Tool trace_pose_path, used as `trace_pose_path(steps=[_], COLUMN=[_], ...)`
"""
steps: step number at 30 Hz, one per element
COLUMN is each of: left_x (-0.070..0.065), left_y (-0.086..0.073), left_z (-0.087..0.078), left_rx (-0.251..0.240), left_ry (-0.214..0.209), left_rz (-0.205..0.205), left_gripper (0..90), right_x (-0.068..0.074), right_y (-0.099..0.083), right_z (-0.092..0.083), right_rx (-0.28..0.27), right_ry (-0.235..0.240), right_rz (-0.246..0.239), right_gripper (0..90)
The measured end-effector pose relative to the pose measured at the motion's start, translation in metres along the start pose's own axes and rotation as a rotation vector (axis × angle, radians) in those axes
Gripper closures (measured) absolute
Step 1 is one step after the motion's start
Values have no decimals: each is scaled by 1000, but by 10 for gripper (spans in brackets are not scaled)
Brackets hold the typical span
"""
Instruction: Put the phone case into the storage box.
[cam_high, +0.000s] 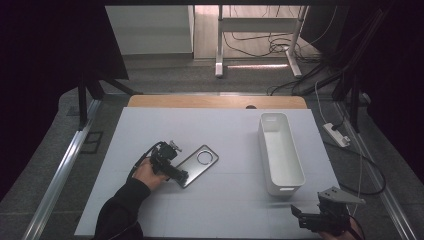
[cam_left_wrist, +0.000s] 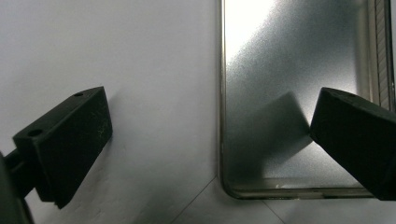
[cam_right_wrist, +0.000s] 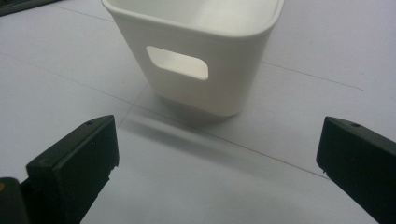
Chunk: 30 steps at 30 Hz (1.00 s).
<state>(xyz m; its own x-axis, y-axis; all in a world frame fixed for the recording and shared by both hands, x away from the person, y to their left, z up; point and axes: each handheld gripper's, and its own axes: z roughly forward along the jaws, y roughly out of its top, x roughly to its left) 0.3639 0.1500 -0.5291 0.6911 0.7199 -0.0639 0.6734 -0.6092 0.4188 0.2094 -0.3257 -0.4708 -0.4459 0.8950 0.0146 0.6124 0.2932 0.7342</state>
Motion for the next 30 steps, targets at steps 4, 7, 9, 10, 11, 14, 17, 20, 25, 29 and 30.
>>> trace_pose_path(steps=[4, 7, 9, 10, 11, 14, 17, 20, 25, 29, 30], left_x=[-2, -2, -2, -1, -1, 3, 6, 7, 7, 5, 5], left_y=[0, 0, 0, -1, -1, -3, -4, -4, -2, -2, -2], left_z=[-4, -8, -10, -11, -12, -14, -15, -15, -15, -15, -15], left_rx=[3, -6, -15, -20, -21, -27, -29, -26, -17, -21, -21], left_ry=[-3, -10, -18, -17, -22, -33, -56, -80, -78, -62, -62], left_rz=[12, 23, 19, 17, 11, 0, -21, -29, -42, -39, -39], left_gripper=[56, 191, 284, 336, 389, 529, 653, 765, 850, 884, 887], right_x=[0, 0, 0, 0, 0, 0, 0, 0, 1, 1, 1], right_y=[0, 0, 0, 0, 0, 0, 0, 0, 0, 0, 0], right_z=[0, 0, 0, 0, 0, 0, 0, 0, 1, 1, 1], right_rx=[1, 2, 1, 1, 1, 2, 3, 3, 7, 8, 8], right_ry=[0, -1, -2, -2, -2, -2, -2, -2, -2, -3, -3], right_rz=[0, -1, 0, 0, 0, -1, -1, -1, -1, 0, 0], right_gripper=[0, 0, 0, 0, 0, 0, 0, 0, 0, 0, 0])
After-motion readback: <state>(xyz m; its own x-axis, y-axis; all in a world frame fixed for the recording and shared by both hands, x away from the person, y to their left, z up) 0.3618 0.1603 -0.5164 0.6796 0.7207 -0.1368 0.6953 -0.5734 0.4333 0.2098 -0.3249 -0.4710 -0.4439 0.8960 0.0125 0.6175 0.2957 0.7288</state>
